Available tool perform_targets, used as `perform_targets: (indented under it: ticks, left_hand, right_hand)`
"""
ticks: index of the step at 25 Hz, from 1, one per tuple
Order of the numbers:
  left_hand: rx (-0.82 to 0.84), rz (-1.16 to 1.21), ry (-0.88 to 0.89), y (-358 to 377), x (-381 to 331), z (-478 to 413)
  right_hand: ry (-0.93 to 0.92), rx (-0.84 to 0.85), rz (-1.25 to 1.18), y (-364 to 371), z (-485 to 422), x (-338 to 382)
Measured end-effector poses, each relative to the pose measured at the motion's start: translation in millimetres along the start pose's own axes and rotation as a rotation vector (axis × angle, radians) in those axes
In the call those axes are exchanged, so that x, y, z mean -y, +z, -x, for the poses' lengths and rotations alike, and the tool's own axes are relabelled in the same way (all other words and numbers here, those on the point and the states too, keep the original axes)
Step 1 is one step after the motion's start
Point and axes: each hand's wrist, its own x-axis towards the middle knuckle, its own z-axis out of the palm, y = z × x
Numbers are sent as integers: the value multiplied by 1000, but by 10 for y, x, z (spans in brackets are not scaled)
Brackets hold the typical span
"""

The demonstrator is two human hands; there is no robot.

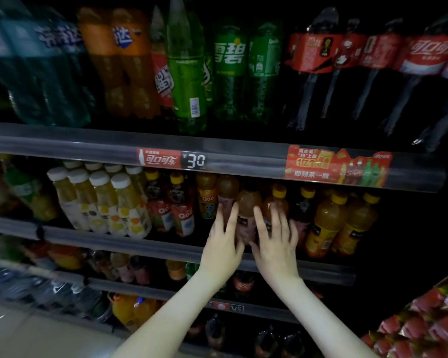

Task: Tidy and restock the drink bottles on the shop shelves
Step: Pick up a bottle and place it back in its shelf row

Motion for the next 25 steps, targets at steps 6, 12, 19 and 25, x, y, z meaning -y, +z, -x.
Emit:
perform_targets:
  ticks: [6,12,19,25]
  left_hand:
    - [-185,-20,135,-1295,329,62]
    - [-409,-138,139,-3015,1027,6]
    - [-491,-185,121,-4229,1708,-84]
    - [-517,-171,59,-4540,2381,-315]
  right_hand:
    - [-105,-149,-280,-524,-485,1197]
    - [-115,-223,-494,-856,-1294,2817]
    - [-115,-226,-503,-920,-1955,3864]
    - [-176,-251,-531,-623,-2320,4443]
